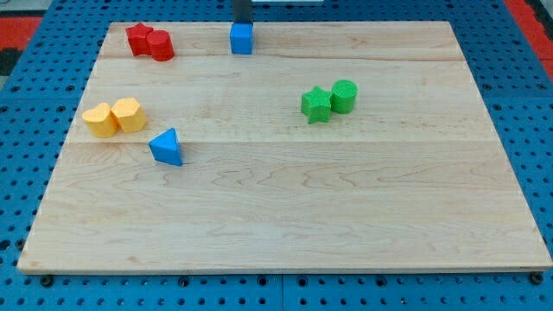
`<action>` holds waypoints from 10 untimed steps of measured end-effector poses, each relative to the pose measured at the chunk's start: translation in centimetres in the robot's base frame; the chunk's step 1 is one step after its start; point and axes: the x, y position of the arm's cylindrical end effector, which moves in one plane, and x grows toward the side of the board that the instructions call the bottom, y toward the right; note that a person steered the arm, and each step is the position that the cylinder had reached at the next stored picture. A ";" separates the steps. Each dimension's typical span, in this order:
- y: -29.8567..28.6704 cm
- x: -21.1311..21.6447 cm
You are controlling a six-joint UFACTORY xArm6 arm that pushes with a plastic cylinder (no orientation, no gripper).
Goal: Move the blue cube right to the blue triangle
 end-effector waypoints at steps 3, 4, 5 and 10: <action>-1.4 16.7; -1.3 18.8; -5.7 21.4; -4.9 24.8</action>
